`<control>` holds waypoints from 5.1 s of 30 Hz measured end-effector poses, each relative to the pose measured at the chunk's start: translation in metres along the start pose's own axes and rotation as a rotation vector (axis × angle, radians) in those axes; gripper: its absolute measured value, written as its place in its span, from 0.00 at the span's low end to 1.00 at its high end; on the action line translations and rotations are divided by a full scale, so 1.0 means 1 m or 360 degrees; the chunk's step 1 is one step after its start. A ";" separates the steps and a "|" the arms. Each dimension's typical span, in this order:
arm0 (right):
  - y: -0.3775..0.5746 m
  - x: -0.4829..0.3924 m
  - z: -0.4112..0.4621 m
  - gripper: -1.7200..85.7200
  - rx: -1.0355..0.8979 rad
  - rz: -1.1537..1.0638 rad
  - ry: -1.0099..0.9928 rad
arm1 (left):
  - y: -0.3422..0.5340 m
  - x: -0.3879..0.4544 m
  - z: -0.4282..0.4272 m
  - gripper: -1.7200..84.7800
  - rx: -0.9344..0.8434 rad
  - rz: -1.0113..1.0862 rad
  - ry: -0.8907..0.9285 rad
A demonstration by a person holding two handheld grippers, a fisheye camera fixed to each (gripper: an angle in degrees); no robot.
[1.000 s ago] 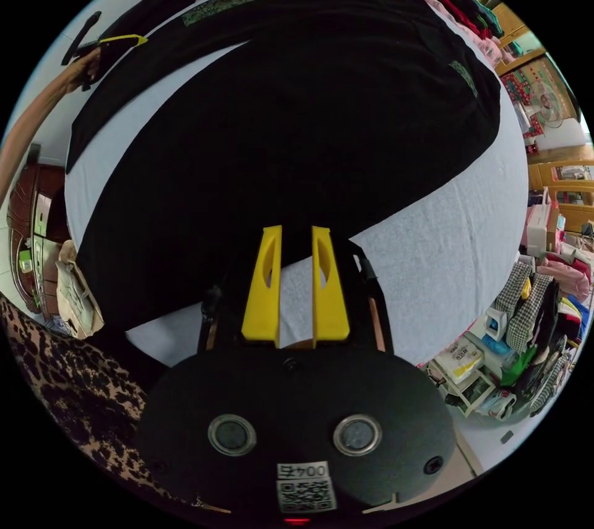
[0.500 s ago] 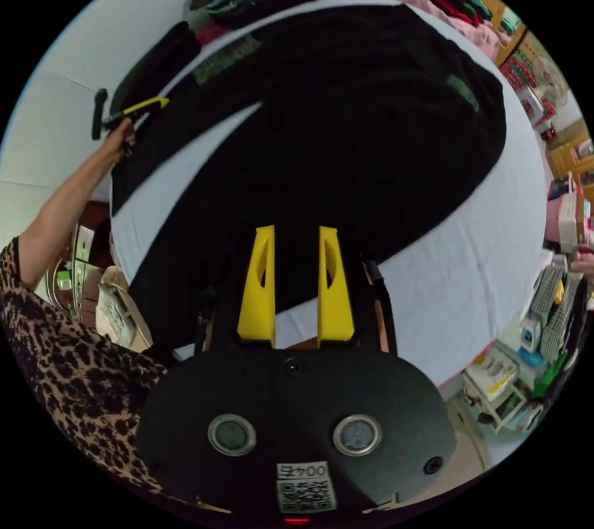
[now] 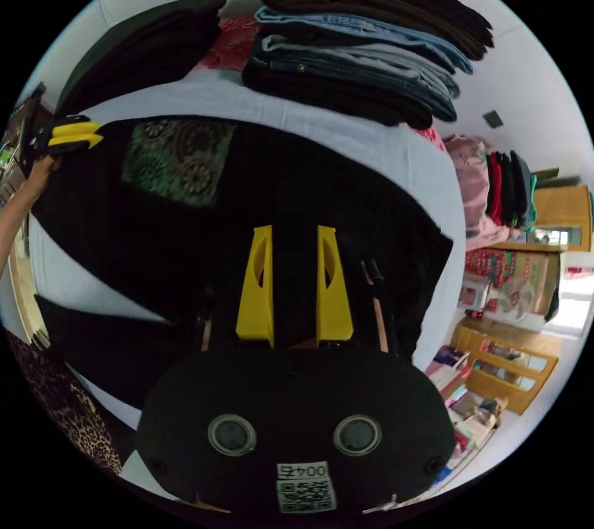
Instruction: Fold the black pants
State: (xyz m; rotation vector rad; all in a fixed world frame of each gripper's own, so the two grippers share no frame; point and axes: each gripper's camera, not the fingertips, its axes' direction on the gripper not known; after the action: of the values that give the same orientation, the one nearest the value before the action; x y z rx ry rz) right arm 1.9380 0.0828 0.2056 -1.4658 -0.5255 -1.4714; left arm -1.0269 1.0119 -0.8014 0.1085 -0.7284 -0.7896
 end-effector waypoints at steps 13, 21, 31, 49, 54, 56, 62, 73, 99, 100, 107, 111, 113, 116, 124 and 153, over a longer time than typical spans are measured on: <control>-0.145 0.023 0.003 0.20 -0.0291 -0.0583 0.0076 | -0.007 0.024 0.005 0.04 0.0000 0.0005 -0.0023; -0.151 0.056 -0.032 0.14 -0.0310 -0.0499 -0.0240 | -0.010 0.046 0.010 0.04 0.0000 0.0004 -0.0041; -0.061 0.071 -0.140 0.01 0.0229 -0.0059 0.0043 | -0.016 0.080 0.017 0.04 -0.0007 -0.0019 -0.0024; 0.266 0.145 -0.361 0.01 0.0718 0.0398 -0.0162 | 0.046 0.402 -0.120 0.05 0.0063 0.0242 -0.0137; 0.346 0.154 -0.326 0.01 0.0502 0.0655 -0.0431 | 0.084 0.481 -0.056 0.04 -0.0216 0.0217 -0.0118; 0.369 0.172 -0.304 0.02 0.0393 0.0794 -0.0663 | 0.096 0.499 -0.019 0.04 -0.0362 0.0166 -0.0069; 0.424 0.259 -0.323 0.09 0.0741 0.1266 -0.1086 | 0.092 0.503 0.013 0.04 -0.0435 -0.0095 0.0001; 0.430 0.410 -0.319 0.14 0.0757 0.1841 -0.1218 | 0.086 0.504 0.030 0.04 -0.0438 -0.0359 0.0065; 0.396 0.380 -0.369 0.04 0.0300 0.1099 -0.0514 | 0.099 0.530 0.038 0.04 -0.0513 -0.0173 -0.0099; 0.398 0.372 -0.356 0.05 0.0213 0.1113 -0.0508 | 0.104 0.525 0.040 0.05 -0.0515 -0.0210 -0.0080; 0.463 0.317 -0.349 0.11 0.0483 0.1303 -0.0605 | 0.132 0.477 0.045 0.10 -0.0502 -0.0377 0.0215; 0.510 0.260 -0.362 0.14 0.0747 0.1196 -0.0793 | 0.151 0.448 0.025 0.12 -0.0470 -0.0433 0.0332; 0.528 0.206 -0.364 0.15 0.0829 0.1081 -0.0993 | 0.171 0.421 0.003 0.12 -0.0410 -0.0489 0.0297; 0.530 0.125 -0.362 0.16 0.0934 0.0943 -0.1319 | 0.199 0.368 -0.025 0.12 -0.0311 -0.0635 0.0217; 0.442 -0.094 -0.345 0.17 0.0746 0.0535 -0.1739 | 0.264 0.176 -0.030 0.16 -0.0201 -0.0974 0.0358; 0.693 -0.540 -0.290 0.02 0.0725 0.0762 -0.1361 | 0.403 0.150 -0.124 0.04 -0.0146 0.0473 0.0987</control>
State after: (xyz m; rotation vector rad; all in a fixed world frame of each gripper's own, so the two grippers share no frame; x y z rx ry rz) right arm 2.2697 -0.2978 -0.5696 -1.6422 -0.8692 -0.2716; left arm -0.6312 1.1758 -0.6712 0.1490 -0.1133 -0.4621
